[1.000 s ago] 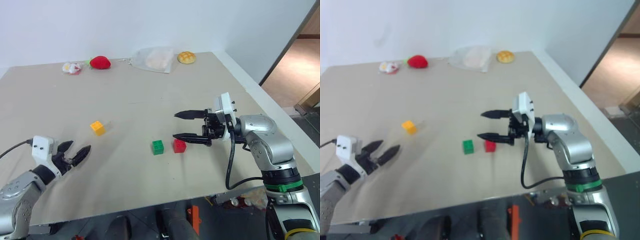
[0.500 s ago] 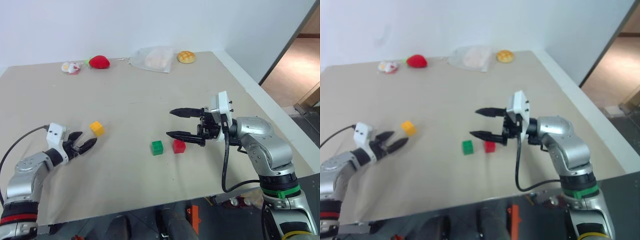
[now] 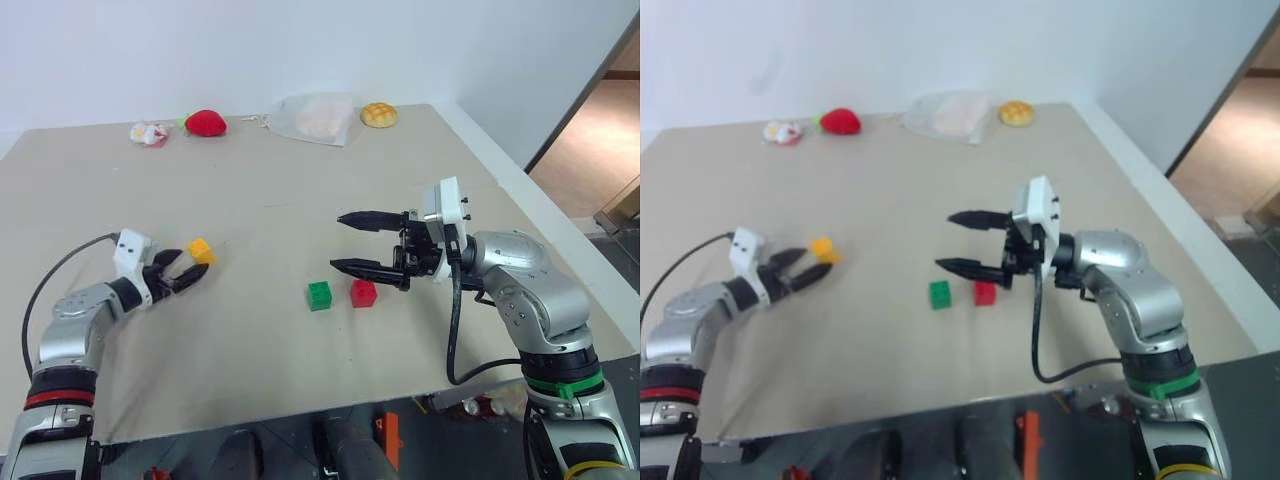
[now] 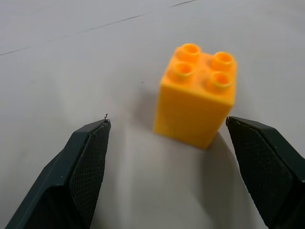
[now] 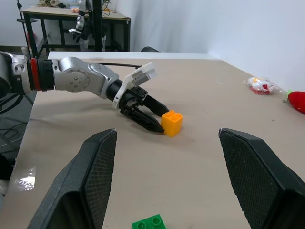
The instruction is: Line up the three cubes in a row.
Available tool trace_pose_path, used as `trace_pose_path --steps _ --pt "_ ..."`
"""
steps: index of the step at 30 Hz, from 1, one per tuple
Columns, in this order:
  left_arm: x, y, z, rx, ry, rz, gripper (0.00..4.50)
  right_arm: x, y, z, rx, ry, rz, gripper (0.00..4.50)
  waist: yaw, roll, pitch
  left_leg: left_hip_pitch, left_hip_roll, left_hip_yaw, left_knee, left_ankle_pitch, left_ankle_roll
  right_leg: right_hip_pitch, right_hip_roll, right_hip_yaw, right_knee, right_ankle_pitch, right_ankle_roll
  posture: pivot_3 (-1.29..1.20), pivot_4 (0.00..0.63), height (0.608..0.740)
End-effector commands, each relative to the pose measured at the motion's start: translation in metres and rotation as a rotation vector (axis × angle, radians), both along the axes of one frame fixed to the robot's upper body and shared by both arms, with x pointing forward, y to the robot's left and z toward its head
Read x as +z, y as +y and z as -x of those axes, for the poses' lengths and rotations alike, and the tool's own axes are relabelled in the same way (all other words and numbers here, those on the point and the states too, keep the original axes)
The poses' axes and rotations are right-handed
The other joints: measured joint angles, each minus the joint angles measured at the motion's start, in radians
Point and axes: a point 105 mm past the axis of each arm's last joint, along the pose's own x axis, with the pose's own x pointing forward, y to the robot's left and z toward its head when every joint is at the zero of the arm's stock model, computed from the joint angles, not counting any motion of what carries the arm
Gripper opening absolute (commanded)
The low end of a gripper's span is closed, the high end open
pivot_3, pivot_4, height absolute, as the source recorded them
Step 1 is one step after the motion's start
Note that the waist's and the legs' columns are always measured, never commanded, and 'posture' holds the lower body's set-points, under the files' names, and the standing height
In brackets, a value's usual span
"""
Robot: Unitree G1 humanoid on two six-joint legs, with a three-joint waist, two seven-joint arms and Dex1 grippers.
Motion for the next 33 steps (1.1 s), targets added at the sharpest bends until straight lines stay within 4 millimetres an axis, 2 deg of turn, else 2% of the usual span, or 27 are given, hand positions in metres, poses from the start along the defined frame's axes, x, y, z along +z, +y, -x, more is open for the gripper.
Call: trace_pose_path --steps 1,6,9,14,15,19,23,26,29,33 --pt "0.009 -0.005 -0.004 -0.027 -0.032 -0.008 4.0 0.015 -0.002 0.005 0.004 -0.063 -0.016 3.54 0.0 0.0 0.0 0.0 0.0 0.0 0.0 0.0 0.0 0.0 0.0 0.0 0.0 0.0 0.0 0.0 0.15 0.74" --pt "0.01 -0.008 -0.011 -0.034 -0.035 -0.013 4.0 0.014 -0.002 0.002 -0.001 -0.062 -0.01 3.54 0.004 0.0 0.0 0.0 -0.001 -0.001 0.0 0.0 0.0 0.0 0.0 0.0 0.0 0.0 0.0 0.0 0.15 0.74" --pt "0.01 -0.007 -0.012 -0.033 -0.041 -0.009 3.2 0.014 -0.002 0.002 -0.006 -0.062 -0.009 3.54 0.004 0.0 0.0 0.0 0.0 -0.001 0.0 0.0 0.0 0.0 0.0 0.0 0.0 0.001 0.001 0.0 0.15 0.74" --pt "0.009 -0.007 -0.012 -0.038 -0.037 -0.011 1.44 0.014 -0.003 0.0 -0.013 -0.065 -0.008 3.54 0.004 0.0 0.0 0.0 0.0 0.0 0.0 0.0 0.0 0.0 0.0 0.0 0.0 0.0 0.001 0.0 0.15 0.74" --pt "0.008 -0.008 -0.012 -0.043 -0.032 -0.02 1.3 0.014 -0.003 0.0 -0.013 -0.066 -0.008 3.54 0.004 0.0 0.0 0.0 0.0 0.0 0.0 0.0 0.0 0.0 0.0 0.0 0.0 0.0 0.001 0.0 0.15 0.74" --pt "0.006 -0.012 -0.012 -0.062 -0.031 -0.066 1.3 0.014 -0.003 -0.001 -0.011 -0.068 -0.005 3.54 0.004 0.0 0.0 0.0 -0.001 0.0 0.0 0.0 0.0 0.0 0.0 0.0 0.0 0.0 0.001 0.0 0.15 0.74" --pt "0.02 -0.032 -0.006 -0.19 -0.084 -0.098 1.3 0.014 -0.004 0.001 0.009 -0.061 0.005 3.54 0.005 0.0 0.0 0.0 -0.001 0.0 0.0 0.0 0.0 0.0 0.0 0.0 0.0 0.0 0.001 0.0 0.15 0.74" --pt "0.023 -0.051 0.008 -0.342 -0.115 -0.161 1.3 0.012 -0.006 0.006 0.032 -0.048 0.024 3.54 0.005 0.0 0.0 -0.001 -0.001 0.0 0.0 0.0 0.0 0.0 0.0 0.0 0.0 0.0 0.001 0.0 0.15 0.74" --pt "0.02 -0.074 0.031 -0.539 -0.114 -0.216 1.3 0.006 -0.013 0.009 0.045 -0.032 0.059 3.54 0.003 0.0 0.0 -0.001 -0.001 0.001 0.0 0.0 0.0 0.0 0.0 0.001 0.0 0.0 0.001 0.0 0.15 0.74" --pt "0.02 -0.091 0.048 -0.665 -0.102 -0.204 1.3 0.004 -0.021 0.005 0.02 -0.013 0.059 3.54 0.003 0.0 0.0 -0.001 0.0 0.0 0.0 0.0 0.0 0.0 0.0 0.002 0.0 -0.001 0.0 0.0 0.15 0.74"
